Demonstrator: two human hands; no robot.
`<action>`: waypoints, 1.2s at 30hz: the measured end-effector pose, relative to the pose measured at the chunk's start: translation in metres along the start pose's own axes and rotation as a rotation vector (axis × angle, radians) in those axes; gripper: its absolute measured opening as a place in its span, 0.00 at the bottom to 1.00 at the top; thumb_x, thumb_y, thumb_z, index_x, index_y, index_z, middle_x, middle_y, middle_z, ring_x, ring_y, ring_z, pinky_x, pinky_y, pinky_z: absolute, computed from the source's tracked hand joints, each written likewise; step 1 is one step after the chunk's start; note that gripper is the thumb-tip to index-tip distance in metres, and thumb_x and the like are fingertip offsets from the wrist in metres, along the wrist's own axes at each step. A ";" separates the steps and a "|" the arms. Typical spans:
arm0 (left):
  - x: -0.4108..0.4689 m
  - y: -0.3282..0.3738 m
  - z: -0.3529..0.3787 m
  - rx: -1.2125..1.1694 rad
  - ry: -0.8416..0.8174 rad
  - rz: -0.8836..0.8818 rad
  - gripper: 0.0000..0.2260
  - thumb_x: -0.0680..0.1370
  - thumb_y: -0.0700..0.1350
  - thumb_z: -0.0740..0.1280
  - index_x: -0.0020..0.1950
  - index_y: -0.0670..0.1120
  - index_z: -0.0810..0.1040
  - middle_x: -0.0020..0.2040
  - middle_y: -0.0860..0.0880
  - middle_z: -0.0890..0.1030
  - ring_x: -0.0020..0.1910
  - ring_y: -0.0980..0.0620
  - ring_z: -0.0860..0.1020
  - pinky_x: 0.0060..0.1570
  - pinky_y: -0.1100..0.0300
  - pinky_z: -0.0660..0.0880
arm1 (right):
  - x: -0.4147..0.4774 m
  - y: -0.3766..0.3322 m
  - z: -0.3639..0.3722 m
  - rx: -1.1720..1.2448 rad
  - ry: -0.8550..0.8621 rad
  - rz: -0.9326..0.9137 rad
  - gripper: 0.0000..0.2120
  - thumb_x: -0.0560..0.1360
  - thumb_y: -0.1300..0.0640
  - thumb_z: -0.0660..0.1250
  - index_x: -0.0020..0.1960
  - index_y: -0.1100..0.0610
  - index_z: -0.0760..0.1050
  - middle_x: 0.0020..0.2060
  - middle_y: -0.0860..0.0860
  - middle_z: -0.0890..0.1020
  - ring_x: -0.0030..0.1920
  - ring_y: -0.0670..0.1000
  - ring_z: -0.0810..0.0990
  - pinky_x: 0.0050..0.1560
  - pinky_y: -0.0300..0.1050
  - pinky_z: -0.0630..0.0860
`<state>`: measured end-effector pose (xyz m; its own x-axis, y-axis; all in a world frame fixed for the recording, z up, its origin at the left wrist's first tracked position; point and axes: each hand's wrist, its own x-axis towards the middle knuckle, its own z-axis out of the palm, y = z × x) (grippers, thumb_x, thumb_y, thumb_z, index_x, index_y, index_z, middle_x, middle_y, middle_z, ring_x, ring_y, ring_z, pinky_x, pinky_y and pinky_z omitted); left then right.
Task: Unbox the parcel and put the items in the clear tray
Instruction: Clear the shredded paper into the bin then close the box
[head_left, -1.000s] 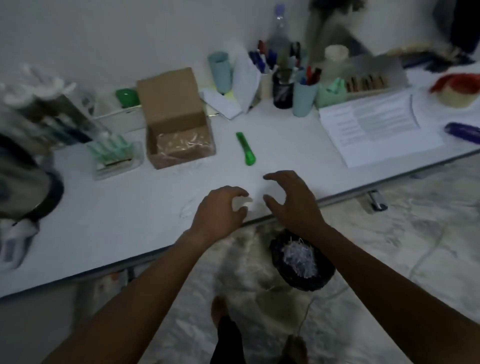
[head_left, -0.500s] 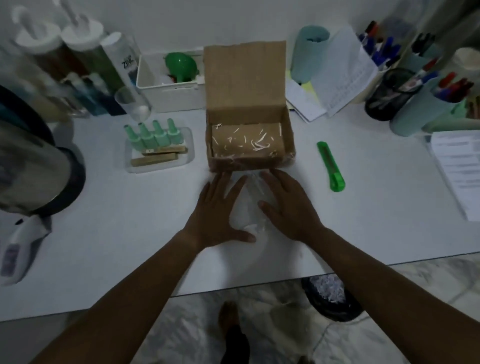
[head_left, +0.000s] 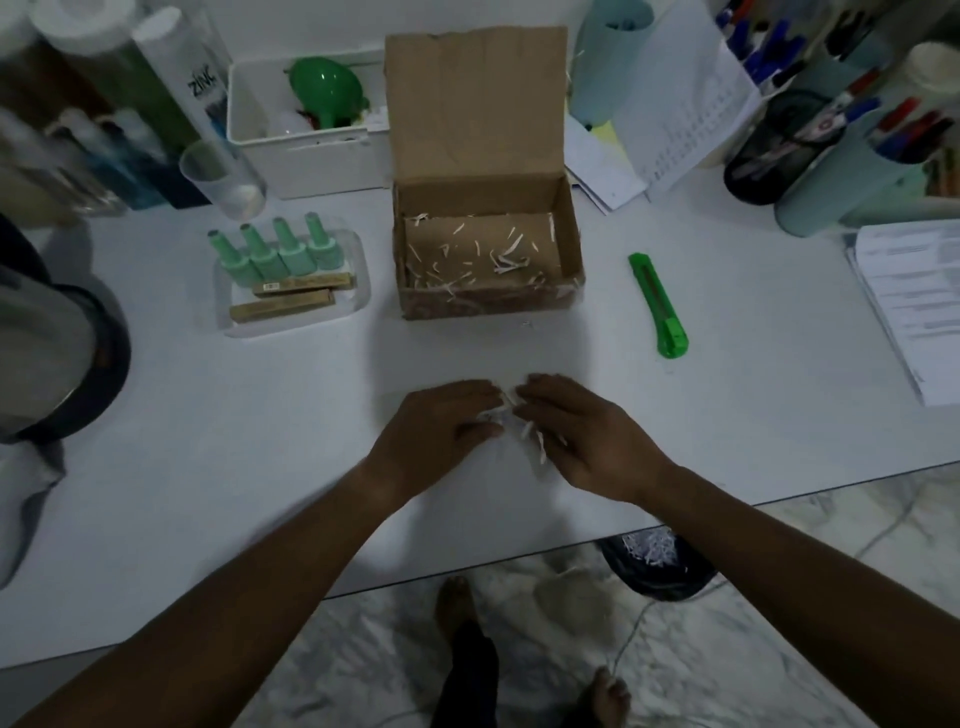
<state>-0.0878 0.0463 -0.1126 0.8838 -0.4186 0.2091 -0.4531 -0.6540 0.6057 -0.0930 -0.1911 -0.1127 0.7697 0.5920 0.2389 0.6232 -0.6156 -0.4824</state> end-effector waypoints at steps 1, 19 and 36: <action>0.002 0.000 0.000 -0.011 0.024 -0.009 0.18 0.73 0.46 0.76 0.62 0.44 0.82 0.63 0.46 0.81 0.62 0.49 0.80 0.63 0.57 0.76 | 0.000 -0.001 -0.002 0.006 0.024 -0.005 0.15 0.75 0.64 0.68 0.61 0.63 0.80 0.63 0.60 0.79 0.66 0.59 0.76 0.64 0.55 0.74; -0.002 0.002 0.019 0.012 -0.159 -0.073 0.35 0.77 0.67 0.60 0.79 0.53 0.57 0.76 0.65 0.54 0.76 0.69 0.46 0.77 0.65 0.41 | 0.050 0.016 0.010 -0.034 -0.053 0.323 0.31 0.82 0.40 0.45 0.78 0.57 0.59 0.77 0.55 0.63 0.78 0.53 0.58 0.77 0.56 0.54; 0.008 -0.001 -0.007 0.140 -0.298 -0.073 0.33 0.77 0.52 0.62 0.79 0.41 0.58 0.80 0.43 0.56 0.80 0.44 0.50 0.78 0.44 0.48 | -0.010 -0.002 0.006 0.024 -0.102 0.145 0.40 0.77 0.37 0.63 0.80 0.56 0.53 0.78 0.51 0.61 0.78 0.49 0.55 0.78 0.52 0.53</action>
<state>-0.0795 0.0478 -0.1062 0.8510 -0.5195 -0.0768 -0.4197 -0.7607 0.4952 -0.1029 -0.1926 -0.1190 0.8327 0.5480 0.0794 0.5020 -0.6866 -0.5259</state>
